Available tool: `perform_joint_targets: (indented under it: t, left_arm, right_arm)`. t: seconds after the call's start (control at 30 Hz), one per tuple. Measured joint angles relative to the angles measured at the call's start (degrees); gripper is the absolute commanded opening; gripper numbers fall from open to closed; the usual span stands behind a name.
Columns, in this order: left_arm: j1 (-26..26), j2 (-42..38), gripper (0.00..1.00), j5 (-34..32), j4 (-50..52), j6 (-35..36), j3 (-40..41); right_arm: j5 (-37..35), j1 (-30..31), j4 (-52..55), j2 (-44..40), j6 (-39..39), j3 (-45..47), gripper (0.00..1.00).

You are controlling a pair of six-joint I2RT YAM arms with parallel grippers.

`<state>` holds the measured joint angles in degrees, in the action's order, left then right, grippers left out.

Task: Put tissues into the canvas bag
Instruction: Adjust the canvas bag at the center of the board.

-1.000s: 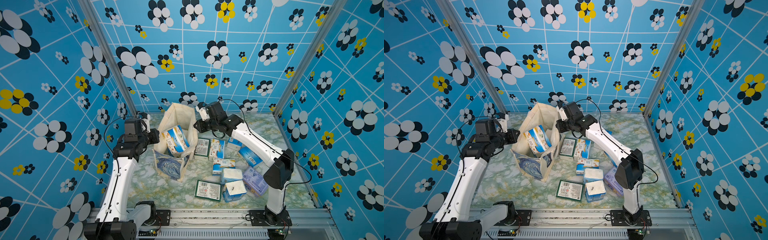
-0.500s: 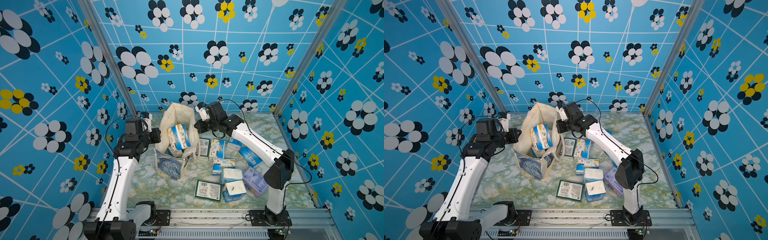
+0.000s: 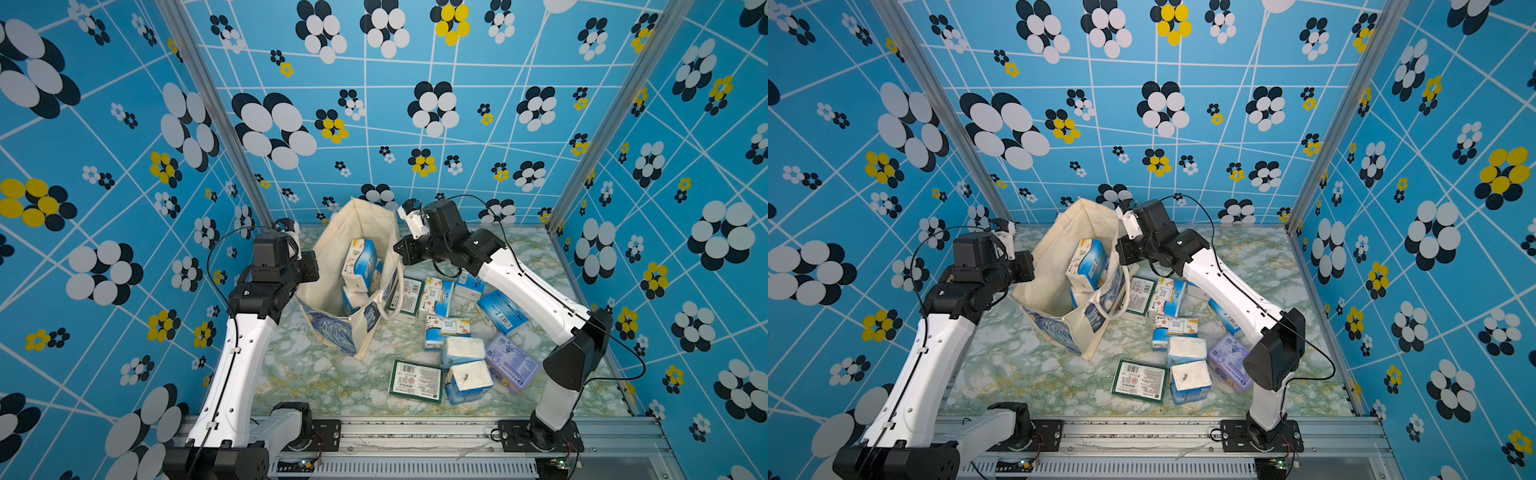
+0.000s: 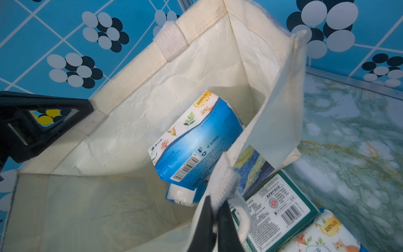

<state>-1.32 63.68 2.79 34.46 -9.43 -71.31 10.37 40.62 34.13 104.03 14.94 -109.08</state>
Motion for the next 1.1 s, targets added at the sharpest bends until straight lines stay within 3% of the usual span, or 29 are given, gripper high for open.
perform_joint_targets:
  t: [0.4, 0.6, 0.7, 0.77, 0.87, 1.0, 1.1]
  left_arm:
    - [-2.97, -0.2, 0.0, -10.08, -5.03, 1.64, 3.69]
    - [-3.32, 0.22, 0.0, -10.29, -7.26, 1.44, 4.94]
    - [-3.32, -0.02, 0.0, -8.55, -7.54, 0.79, 4.94]
    - [-3.32, -0.55, 0.0, -6.75, -7.52, 0.07, 4.94]
    - [-3.58, -1.7, 0.0, -4.42, -7.5, -0.9, 5.35]
    - [-3.87, -2.95, 0.0, -2.1, -7.5, -2.08, 5.53]
    - [-4.04, -3.52, 0.0, -0.81, -7.48, -2.67, 5.6]
  right_arm:
    - [-2.34, 0.0, 1.53, 2.34, -1.6, -0.94, 0.0]
    - [-2.27, -0.02, 1.66, 4.28, -2.43, -2.8, 0.09]
    - [-1.75, -0.17, 1.66, 4.52, -2.82, -3.34, 0.19]
    - [-1.22, -0.35, 1.46, 4.48, -3.39, -3.52, 0.34]
    - [-0.79, -0.72, 1.31, 4.0, -4.15, -3.34, 0.5]
    - [-1.73, -1.62, 0.52, -0.52, -4.74, 0.81, 0.61]
    - [-4.57, -3.3, -0.15, -8.41, -5.51, 7.56, 0.68]
